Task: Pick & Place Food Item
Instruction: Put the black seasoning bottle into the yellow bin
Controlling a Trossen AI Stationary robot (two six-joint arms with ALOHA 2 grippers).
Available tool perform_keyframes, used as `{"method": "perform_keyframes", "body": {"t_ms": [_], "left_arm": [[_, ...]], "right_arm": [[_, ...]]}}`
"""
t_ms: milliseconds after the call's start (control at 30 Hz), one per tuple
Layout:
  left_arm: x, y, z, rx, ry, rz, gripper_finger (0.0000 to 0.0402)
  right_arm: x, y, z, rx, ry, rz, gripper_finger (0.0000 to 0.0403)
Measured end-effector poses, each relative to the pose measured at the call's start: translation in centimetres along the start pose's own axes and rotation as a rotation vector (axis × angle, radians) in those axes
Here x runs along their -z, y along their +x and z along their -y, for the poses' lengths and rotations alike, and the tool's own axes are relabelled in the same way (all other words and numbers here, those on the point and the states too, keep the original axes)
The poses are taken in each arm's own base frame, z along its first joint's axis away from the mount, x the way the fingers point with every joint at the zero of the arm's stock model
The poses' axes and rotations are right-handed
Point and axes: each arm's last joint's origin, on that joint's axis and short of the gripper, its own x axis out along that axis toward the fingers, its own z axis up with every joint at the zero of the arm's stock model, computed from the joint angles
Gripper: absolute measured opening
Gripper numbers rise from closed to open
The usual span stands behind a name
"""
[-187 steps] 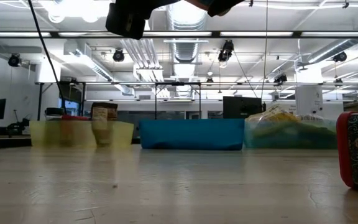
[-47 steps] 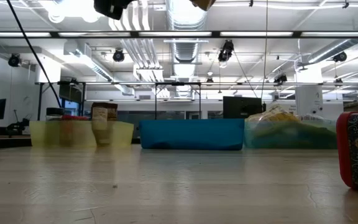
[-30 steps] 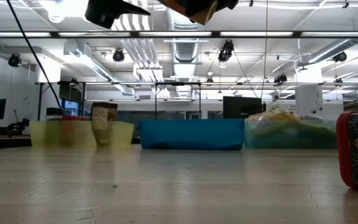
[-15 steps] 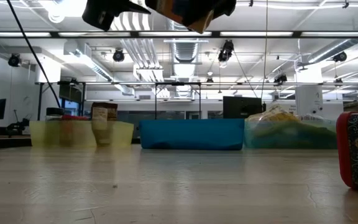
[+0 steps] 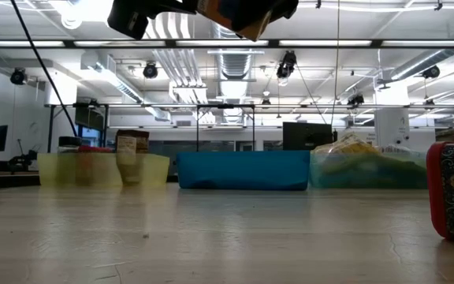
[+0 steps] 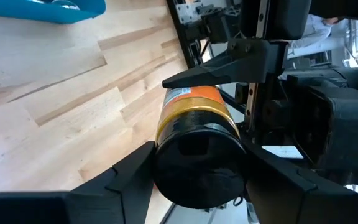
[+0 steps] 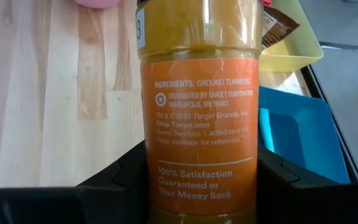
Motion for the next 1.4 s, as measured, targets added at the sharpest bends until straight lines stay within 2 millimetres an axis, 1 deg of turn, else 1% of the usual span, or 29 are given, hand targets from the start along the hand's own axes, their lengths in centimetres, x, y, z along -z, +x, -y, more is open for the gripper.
{"method": "perform_keyframes", "body": {"t_ms": [100, 233, 567, 800, 967, 1033, 1267, 1400], "left_arm": [[0.03, 0.12, -0.02, -0.001, -0.001, -0.006, 0.0222], [0.09, 0.15, -0.04, 0.001, -0.003, -0.026, 0.0207], [0.14, 0.13, -0.04, 0.004, -0.002, -0.044, 0.0207], [0.02, -0.54, 0.12, 0.016, 0.002, -0.04, 0.0207], [0.03, -0.6, 0.09, 0.013, -0.001, -0.045, 0.0207], [0.05, -0.62, 0.07, 0.011, -0.006, -0.048, 0.0207], [0.02, -0.64, 0.06, 0.011, -0.005, -0.047, 0.0207], [-0.01, -0.7, 0.08, 0.012, -0.005, -0.043, 0.0207]], "right_arm": [[0.01, 0.01, -0.01, 0.0, -0.003, -0.001, 0.018], [0.0, 0.01, -0.01, -0.002, -0.003, 0.0, 0.018], [-0.03, 0.01, -0.02, -0.003, -0.001, 0.002, 0.018], [-0.23, -0.04, -0.01, -0.005, 0.007, 0.016, 0.018], [-0.25, -0.05, -0.05, -0.022, 0.015, 0.015, 0.018], [-0.25, -0.03, -0.11, -0.062, 0.003, 0.008, 0.018], [-0.28, 0.04, 0.03, -0.06, 0.098, 0.004, 0.018], [-0.41, -0.09, 0.14, -0.065, 0.092, 0.002, 0.018]]}}
